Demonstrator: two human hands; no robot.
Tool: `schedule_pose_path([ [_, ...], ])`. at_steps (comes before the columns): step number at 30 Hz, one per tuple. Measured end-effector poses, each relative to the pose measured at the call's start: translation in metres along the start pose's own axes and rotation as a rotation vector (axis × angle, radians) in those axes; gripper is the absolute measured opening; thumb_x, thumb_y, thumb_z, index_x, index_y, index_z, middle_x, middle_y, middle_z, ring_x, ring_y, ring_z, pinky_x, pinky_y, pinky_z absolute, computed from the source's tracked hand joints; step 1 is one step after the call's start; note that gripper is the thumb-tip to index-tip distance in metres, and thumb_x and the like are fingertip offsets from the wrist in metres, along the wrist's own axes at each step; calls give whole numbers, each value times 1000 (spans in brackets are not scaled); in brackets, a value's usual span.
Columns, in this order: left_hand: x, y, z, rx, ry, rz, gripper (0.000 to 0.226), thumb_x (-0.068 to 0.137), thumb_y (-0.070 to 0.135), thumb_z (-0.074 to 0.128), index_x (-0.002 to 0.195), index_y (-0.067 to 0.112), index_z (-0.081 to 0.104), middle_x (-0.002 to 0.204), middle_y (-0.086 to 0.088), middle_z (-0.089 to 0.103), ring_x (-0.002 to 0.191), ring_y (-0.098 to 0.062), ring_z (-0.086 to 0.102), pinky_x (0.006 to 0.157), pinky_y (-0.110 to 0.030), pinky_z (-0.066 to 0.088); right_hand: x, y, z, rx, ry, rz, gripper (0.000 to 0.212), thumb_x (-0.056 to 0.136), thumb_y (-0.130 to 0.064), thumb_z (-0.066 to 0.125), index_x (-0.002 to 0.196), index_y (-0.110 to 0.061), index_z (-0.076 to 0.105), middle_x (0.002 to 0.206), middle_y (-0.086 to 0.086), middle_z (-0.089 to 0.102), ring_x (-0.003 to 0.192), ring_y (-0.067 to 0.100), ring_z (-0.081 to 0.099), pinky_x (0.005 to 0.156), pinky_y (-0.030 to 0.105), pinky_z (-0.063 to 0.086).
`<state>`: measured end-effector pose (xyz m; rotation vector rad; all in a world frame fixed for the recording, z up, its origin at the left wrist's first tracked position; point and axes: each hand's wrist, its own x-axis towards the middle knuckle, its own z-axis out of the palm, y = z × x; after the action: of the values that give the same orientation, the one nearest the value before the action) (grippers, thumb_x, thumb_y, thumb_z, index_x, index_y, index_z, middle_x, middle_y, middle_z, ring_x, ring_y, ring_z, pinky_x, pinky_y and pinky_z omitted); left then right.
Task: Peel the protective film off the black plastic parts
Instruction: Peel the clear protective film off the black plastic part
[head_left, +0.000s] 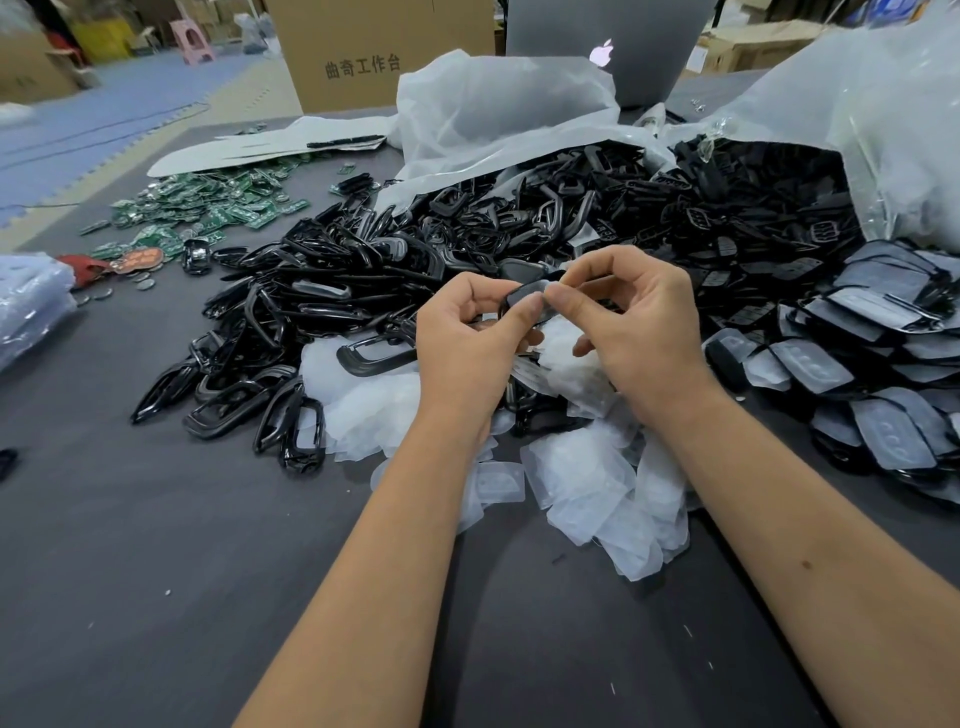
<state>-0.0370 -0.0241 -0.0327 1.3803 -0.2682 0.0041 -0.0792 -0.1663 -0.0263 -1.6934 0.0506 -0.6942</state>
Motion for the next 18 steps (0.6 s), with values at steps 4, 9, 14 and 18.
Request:
schedule_pose_path([
  [4,1,0,0,3,-29,-1,13,89,0,77,89,9,67,76,-5,74,58,-19,68,56,-22,52,0,1,0,1,39,51,14,86,-11,84,80,-19,73,77,8,74,67,19,70,46,27,54],
  [9,1,1,0,-13,-48,-9,16,89,-4,73,87,10,67,76,-5,73,55,-18,67,55,-22,53,-2,-1,1,10,56,57,14,85,-9,84,81,-11,71,78,12,75,72,32,74,47,27,55],
  [14,0,4,-1,-58,-69,-24,16,91,-4,71,86,10,65,73,-4,71,53,-16,64,54,-21,51,0,-6,-1,235,45,245,21,86,-8,84,98,-7,67,78,5,73,66,17,69,50,24,53],
  [18,0,5,0,-65,-60,-34,13,92,-3,71,89,8,64,68,0,68,53,-14,64,53,-19,49,0,-6,-2,287,12,288,21,88,-11,82,101,-6,67,77,5,73,64,18,69,49,24,52],
])
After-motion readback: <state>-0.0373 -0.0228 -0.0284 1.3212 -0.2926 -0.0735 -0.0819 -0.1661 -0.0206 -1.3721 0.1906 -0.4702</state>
